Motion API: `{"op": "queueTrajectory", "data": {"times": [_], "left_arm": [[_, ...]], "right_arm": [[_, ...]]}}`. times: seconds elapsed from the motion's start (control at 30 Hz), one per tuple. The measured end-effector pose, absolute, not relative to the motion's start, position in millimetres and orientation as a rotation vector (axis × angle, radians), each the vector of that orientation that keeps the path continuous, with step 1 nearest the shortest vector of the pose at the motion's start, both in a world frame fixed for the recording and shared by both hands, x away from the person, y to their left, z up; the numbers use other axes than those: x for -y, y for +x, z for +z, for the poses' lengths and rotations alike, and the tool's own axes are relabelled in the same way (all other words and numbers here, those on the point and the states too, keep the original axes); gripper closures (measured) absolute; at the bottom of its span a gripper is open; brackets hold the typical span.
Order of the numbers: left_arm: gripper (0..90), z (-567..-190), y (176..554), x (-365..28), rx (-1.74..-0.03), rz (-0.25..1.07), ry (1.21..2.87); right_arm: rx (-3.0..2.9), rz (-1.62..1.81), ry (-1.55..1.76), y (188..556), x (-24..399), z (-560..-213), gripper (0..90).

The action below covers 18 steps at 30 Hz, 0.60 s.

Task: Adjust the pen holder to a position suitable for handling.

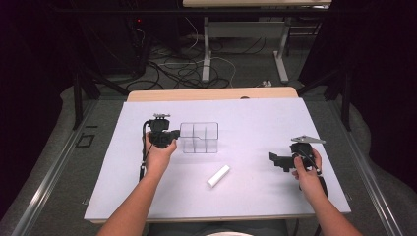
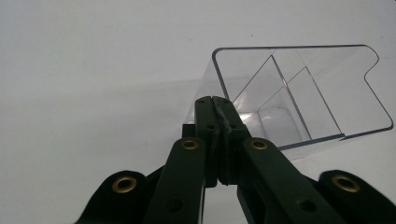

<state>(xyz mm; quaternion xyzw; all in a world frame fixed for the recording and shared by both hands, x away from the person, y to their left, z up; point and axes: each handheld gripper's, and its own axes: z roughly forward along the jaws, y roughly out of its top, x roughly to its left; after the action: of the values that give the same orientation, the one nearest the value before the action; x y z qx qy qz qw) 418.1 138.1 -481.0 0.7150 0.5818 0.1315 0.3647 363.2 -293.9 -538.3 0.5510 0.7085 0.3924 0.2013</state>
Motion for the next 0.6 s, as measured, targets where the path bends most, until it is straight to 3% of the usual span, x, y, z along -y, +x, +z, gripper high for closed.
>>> {"op": "queueTrajectory", "data": {"times": [0.6], "left_arm": [[90.0, -482.8, 420.7, -105.2, -1.465, 0.302, 1.831]], "right_arm": [[-1.983, 1.098, 1.535, 363.4, 293.9, -538.3, 0.0]]}}
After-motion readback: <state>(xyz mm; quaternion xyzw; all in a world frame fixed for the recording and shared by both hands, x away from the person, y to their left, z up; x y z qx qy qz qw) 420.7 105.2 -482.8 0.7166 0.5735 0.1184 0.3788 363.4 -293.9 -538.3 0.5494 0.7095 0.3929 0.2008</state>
